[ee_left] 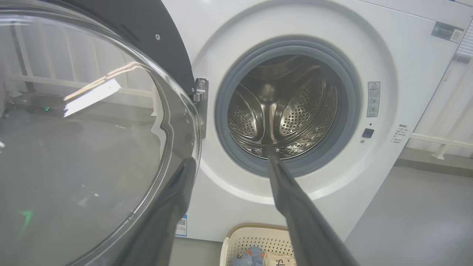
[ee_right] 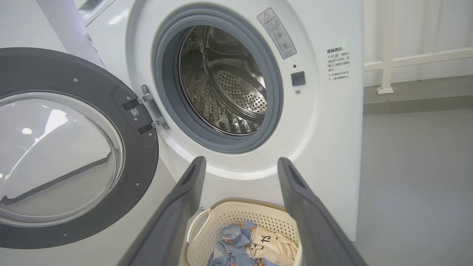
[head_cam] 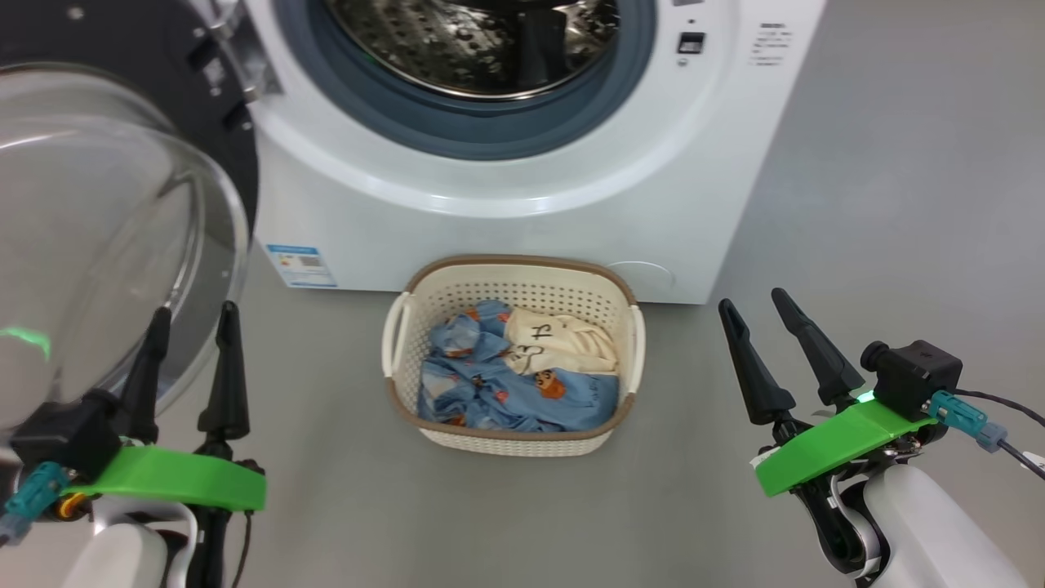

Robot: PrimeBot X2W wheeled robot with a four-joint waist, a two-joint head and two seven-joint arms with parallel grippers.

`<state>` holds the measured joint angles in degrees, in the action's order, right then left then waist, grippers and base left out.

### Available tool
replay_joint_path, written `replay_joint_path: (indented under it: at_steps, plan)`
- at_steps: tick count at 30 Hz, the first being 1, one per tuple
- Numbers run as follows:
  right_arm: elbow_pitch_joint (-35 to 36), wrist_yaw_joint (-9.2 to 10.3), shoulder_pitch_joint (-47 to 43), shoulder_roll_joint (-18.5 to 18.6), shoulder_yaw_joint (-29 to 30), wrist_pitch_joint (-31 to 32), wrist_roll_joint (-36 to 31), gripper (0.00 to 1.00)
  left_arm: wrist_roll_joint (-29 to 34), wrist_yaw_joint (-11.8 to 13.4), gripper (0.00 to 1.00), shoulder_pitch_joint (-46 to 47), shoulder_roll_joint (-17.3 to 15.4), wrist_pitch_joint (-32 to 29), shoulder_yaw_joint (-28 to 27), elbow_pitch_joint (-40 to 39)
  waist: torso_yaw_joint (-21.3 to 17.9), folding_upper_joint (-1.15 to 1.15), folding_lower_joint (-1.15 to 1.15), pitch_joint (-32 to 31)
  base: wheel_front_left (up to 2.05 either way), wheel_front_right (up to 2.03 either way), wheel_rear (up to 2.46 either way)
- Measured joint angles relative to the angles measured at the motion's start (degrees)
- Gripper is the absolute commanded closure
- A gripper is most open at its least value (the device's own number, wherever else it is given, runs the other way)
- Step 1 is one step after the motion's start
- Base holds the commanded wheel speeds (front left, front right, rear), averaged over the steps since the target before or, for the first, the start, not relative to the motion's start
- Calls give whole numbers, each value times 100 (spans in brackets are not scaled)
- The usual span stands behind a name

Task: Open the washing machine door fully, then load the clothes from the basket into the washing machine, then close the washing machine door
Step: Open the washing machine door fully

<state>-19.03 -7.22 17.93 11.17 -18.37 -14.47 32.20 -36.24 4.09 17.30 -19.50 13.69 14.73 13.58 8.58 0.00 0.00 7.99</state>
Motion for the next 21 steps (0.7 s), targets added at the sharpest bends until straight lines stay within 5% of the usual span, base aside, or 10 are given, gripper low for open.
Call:
replay_joint_path:
  at_steps: [21]
  plan:
    - [79,0,-12,141,47,0,-49,0,341,-64,0,-471,715,78,-398,-59,-884,0,0,-52,0,0,0]
